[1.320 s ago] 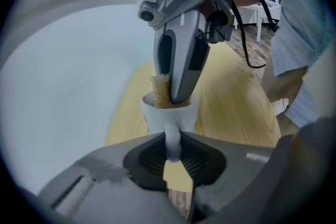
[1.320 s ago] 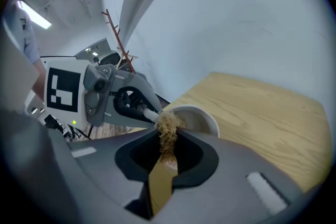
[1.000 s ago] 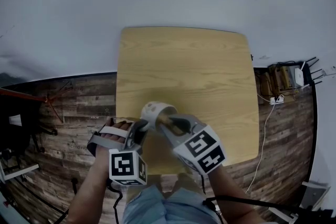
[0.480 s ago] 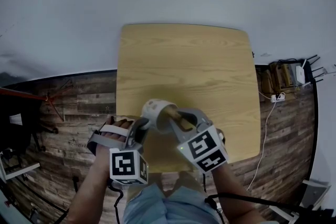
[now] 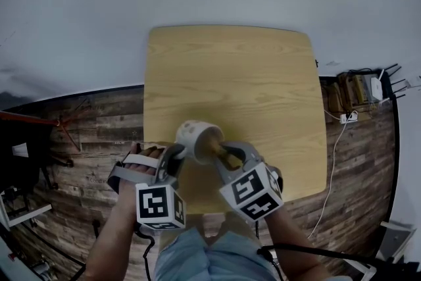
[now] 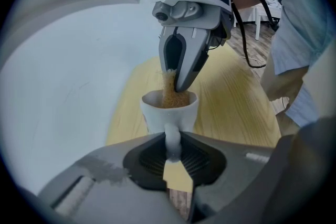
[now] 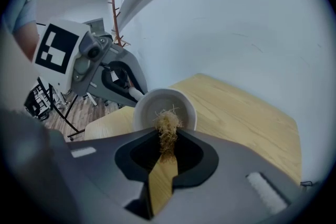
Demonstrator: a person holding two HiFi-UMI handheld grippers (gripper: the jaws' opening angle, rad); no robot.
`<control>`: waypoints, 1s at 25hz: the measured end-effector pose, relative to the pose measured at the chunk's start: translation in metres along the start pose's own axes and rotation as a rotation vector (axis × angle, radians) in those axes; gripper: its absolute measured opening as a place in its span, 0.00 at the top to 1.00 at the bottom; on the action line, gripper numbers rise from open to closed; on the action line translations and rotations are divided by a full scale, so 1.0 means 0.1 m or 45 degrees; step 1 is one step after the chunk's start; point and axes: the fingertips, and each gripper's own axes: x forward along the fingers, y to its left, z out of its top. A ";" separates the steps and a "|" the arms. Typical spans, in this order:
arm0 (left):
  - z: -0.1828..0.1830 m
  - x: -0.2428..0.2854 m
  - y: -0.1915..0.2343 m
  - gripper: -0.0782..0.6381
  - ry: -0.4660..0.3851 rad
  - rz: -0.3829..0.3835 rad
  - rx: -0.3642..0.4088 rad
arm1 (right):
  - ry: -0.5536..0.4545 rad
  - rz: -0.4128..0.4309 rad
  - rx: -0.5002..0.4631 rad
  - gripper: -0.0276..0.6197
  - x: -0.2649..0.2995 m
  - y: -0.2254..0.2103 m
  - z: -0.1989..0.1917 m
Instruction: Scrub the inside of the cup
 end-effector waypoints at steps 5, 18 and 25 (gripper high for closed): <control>-0.01 0.01 0.00 0.80 0.009 0.001 0.000 | 0.008 0.070 0.042 0.87 -0.01 0.18 0.03; 0.00 0.00 0.00 0.80 0.020 -0.005 0.012 | -0.148 0.093 0.069 0.87 -0.19 0.01 0.44; 0.01 0.00 0.01 0.80 0.021 -0.006 0.006 | -0.139 0.033 0.020 0.87 -0.21 -0.19 0.31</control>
